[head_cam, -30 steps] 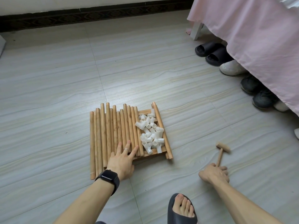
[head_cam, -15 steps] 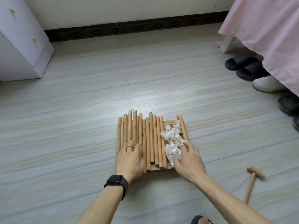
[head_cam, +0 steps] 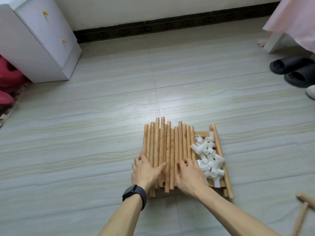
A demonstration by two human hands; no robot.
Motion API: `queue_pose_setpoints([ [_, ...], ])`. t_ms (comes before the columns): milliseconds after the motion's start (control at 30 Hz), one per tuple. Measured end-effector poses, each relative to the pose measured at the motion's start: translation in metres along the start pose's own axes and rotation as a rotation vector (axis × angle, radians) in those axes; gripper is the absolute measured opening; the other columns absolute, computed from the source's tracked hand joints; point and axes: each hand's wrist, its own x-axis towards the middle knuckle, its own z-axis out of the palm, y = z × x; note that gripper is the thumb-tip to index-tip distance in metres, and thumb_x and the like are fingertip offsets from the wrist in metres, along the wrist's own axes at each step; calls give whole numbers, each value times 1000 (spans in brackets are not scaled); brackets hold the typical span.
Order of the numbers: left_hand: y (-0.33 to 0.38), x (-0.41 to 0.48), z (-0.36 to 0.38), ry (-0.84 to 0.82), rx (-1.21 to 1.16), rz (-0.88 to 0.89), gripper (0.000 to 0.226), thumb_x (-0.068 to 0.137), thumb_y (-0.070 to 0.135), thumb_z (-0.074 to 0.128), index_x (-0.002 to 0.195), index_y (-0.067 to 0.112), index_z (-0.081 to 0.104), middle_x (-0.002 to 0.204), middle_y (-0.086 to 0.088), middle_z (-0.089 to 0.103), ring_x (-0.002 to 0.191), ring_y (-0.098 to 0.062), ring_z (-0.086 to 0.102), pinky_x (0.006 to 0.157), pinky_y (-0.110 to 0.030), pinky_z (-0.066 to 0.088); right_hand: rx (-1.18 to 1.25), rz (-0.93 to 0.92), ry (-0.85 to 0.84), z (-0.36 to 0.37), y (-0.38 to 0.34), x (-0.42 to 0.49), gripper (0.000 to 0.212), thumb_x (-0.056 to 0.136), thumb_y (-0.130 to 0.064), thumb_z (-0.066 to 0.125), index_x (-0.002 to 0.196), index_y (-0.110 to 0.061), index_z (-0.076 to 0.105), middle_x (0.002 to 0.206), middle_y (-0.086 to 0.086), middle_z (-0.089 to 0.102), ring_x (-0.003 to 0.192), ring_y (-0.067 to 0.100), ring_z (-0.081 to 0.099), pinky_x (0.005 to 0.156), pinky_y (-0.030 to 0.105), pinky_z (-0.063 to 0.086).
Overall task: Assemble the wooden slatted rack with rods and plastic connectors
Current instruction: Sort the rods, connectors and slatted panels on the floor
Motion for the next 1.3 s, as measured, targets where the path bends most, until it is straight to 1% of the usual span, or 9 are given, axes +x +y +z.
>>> queue_pose_setpoints([
  [133, 9, 5, 3, 10, 93, 8, 107, 80, 67, 66, 158, 19, 10, 152, -14, 31, 139, -33, 32, 106, -45, 43, 6, 16, 55, 5, 1, 3, 35, 98, -38, 42, 127, -22, 53, 139, 1, 45, 127, 23, 44, 99, 39, 47],
  [267, 4, 12, -1, -40, -28, -8, 95, 83, 49, 65, 158, 25, 12, 148, -14, 33, 134, -34, 37, 104, -46, 43, 35, 53, 87, 4, 5, 7, 33, 97, -36, 45, 123, -19, 55, 137, 4, 45, 123, 23, 46, 96, 37, 48],
  [367, -6, 16, -13, -89, -130, 11, 89, 81, 37, 64, 157, 30, 19, 142, -13, 39, 125, -32, 48, 104, -44, 48, 30, 115, 92, 1, 9, 11, 36, 94, -33, 46, 123, -13, 54, 139, 10, 43, 122, 27, 46, 96, 41, 48],
  [500, -14, 20, -26, -147, -237, 29, 86, 78, 23, 73, 154, 26, 31, 138, -8, 48, 112, -22, 57, 97, -35, 51, -11, 195, 40, -2, 7, 13, 40, 91, -32, 46, 125, -11, 49, 138, 14, 41, 122, 31, 45, 92, 43, 47],
  [667, -6, 22, -28, -148, -82, 50, 89, 78, 29, 74, 154, 17, 28, 140, -11, 50, 119, -27, 56, 98, -38, 51, -71, 245, 6, -10, 5, 17, 42, 91, -34, 46, 127, -12, 48, 140, 16, 44, 126, 33, 45, 95, 47, 44],
  [833, 8, 13, -18, -71, 255, 99, 84, 85, 44, 66, 151, 15, 23, 133, -14, 51, 113, -33, 59, 89, -41, 53, -132, 282, 19, -13, 5, 21, 49, 94, -45, 48, 130, -11, 47, 139, 18, 47, 128, 34, 45, 101, 48, 41],
  [1067, 5, 8, -9, -10, 355, 110, 81, 86, 47, 61, 146, 9, 24, 128, -14, 58, 111, -35, 61, 87, -42, 51, -114, 280, 78, -14, -4, 32, 59, 93, -52, 55, 129, -8, 43, 131, 22, 52, 121, 38, 52, 100, 46, 43],
  [1133, 4, 8, -9, -5, 351, 103, 73, 87, 45, 61, 141, 9, 28, 127, -14, 58, 111, -35, 61, 84, -41, 48, -81, 281, 66, -14, -4, 33, 62, 93, -54, 58, 131, -7, 41, 134, 23, 49, 123, 38, 50, 102, 45, 42],
  [1300, -8, 12, -13, -8, 273, 69, 39, 89, 23, 50, 124, 12, 34, 115, -13, 59, 102, -37, 61, 77, -41, 49, 15, 325, 5, -20, 7, 41, 80, 90, -55, 66, 142, -4, 32, 142, 26, 44, 132, 41, 45, 108, 48, 40],
])
